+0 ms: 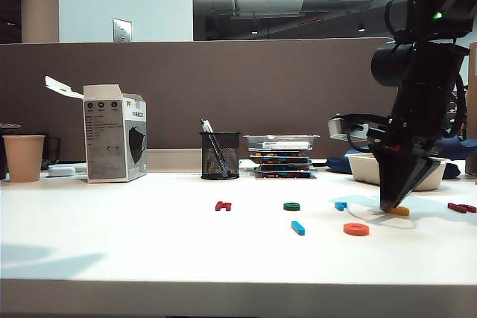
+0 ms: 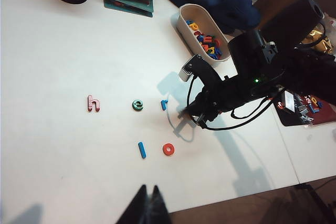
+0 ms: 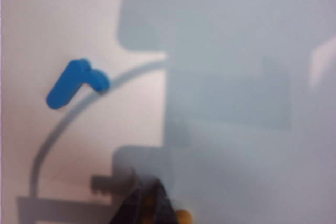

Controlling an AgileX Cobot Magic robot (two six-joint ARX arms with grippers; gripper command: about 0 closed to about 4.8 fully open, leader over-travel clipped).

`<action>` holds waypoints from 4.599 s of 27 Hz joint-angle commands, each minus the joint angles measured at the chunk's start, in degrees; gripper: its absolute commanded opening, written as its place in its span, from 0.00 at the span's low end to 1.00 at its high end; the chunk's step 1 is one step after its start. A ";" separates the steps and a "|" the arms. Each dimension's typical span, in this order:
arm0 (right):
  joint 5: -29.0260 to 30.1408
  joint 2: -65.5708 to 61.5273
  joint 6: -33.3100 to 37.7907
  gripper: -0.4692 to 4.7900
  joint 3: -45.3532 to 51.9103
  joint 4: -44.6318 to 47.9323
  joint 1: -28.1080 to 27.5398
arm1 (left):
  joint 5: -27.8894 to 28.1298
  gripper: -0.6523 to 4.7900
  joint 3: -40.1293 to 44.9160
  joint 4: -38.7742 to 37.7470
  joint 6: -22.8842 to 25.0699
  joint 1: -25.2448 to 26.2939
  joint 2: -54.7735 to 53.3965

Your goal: Select the appropriate letters from the row of letter magnets placed on the table to arrange into the word "love".

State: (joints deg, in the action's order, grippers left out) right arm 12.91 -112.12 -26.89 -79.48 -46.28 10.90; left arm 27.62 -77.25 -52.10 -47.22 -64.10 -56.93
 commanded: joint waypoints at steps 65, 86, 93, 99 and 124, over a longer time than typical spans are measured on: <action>-3.80 14.53 22.45 0.19 20.37 7.15 6.64 | 0.24 0.11 -0.24 0.33 0.26 -0.09 0.13; -3.82 14.58 22.40 0.26 18.10 7.80 6.62 | 0.24 0.11 -0.24 0.35 0.26 -0.09 0.13; -3.80 14.58 22.40 0.27 17.84 9.42 6.62 | 0.24 0.11 -0.24 0.33 0.26 -0.09 0.13; -2.23 14.58 22.67 0.27 16.31 9.99 6.62 | 0.24 0.11 -0.24 0.35 0.26 -0.09 0.13; -10.93 5.44 45.31 0.60 3.39 17.73 19.23 | 0.24 0.11 -0.24 0.35 0.26 -0.09 0.13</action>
State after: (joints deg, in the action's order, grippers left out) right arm 2.50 -106.00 18.15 -74.39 -29.21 29.61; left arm 27.62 -77.25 -52.12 -47.22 -64.10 -56.93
